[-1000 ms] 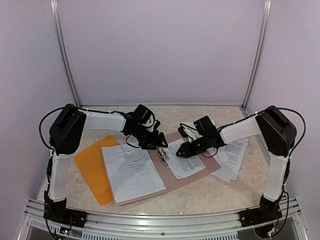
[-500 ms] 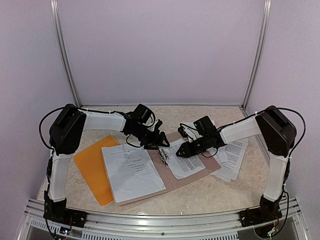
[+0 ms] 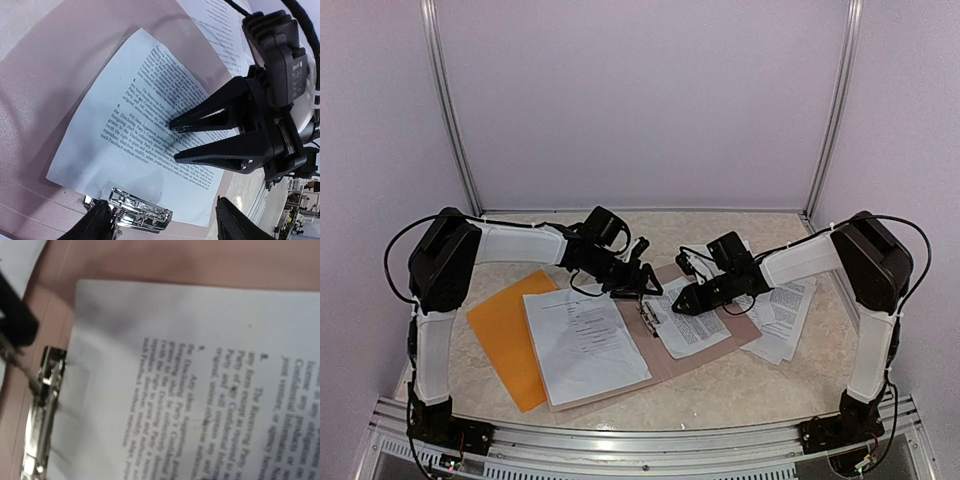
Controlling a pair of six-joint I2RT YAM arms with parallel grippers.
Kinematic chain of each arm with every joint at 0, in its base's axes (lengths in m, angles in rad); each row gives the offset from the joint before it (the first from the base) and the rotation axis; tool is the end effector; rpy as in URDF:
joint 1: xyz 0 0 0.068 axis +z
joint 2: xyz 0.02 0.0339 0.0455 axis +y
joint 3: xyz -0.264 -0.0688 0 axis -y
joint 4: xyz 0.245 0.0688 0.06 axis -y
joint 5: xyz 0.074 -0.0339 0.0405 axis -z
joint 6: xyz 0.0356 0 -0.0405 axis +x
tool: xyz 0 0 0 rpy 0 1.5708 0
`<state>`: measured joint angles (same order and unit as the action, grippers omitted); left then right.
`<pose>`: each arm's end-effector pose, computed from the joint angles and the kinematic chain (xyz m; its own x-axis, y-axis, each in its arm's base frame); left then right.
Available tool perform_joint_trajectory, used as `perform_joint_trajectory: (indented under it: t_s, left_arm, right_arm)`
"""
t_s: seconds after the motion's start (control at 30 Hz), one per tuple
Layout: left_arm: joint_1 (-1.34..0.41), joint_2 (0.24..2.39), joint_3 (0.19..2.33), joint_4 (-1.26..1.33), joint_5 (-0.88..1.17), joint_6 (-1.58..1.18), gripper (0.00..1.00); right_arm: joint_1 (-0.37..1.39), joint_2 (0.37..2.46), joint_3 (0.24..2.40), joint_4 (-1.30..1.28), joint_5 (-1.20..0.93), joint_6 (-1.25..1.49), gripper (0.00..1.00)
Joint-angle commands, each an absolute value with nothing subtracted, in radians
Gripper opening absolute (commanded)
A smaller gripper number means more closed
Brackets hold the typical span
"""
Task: Put the files into the folder
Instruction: Close the spring clip on the folder.
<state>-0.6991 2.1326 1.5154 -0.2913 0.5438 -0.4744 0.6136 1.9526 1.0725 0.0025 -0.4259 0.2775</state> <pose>0.3398 -0.3097 0.1617 -0.8997 0.2458 -0.3606 0.4308 0.6324 -0.6439 0.3093 0.2358 0.1260 -0.8076 -0.2637 -0.5275 -0.5396 0.6912 0.4807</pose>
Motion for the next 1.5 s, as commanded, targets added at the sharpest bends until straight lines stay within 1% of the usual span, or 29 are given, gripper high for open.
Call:
perform_joint_trajectory:
  t_s: [0.0, 0.53, 0.77, 0.97, 1.23, 1.47]
  left_arm:
    - [-0.718, 2.083, 1.499, -0.277, 0.557, -0.445, 0.68]
    - [-0.818, 2.080, 1.483, -0.392, 0.541, -0.341, 0.68]
    - [-0.830, 2.063, 1.481, -0.379, 0.507, -0.346, 0.68]
    - [-0.830, 2.049, 1.529, -0.379, 0.482, -0.347, 0.69]
    - [-0.827, 1.979, 1.470, -0.346, 0.407, -0.370, 0.73]
    - [-0.817, 1.927, 1.420, -0.306, 0.406, -0.390, 0.76]
  right_arm:
    - [0.625, 1.981, 1.082, -0.026, -0.419, 0.272, 0.31]
    - [0.625, 1.975, 1.076, -0.027, -0.417, 0.270, 0.31]
    - [0.626, 1.958, 1.055, -0.014, -0.409, 0.274, 0.31]
    - [0.626, 1.943, 1.044, -0.011, -0.404, 0.277, 0.32]
    - [0.628, 1.926, 1.040, -0.008, -0.411, 0.278, 0.33]
    - [0.627, 1.923, 1.048, -0.005, -0.421, 0.275, 0.34]
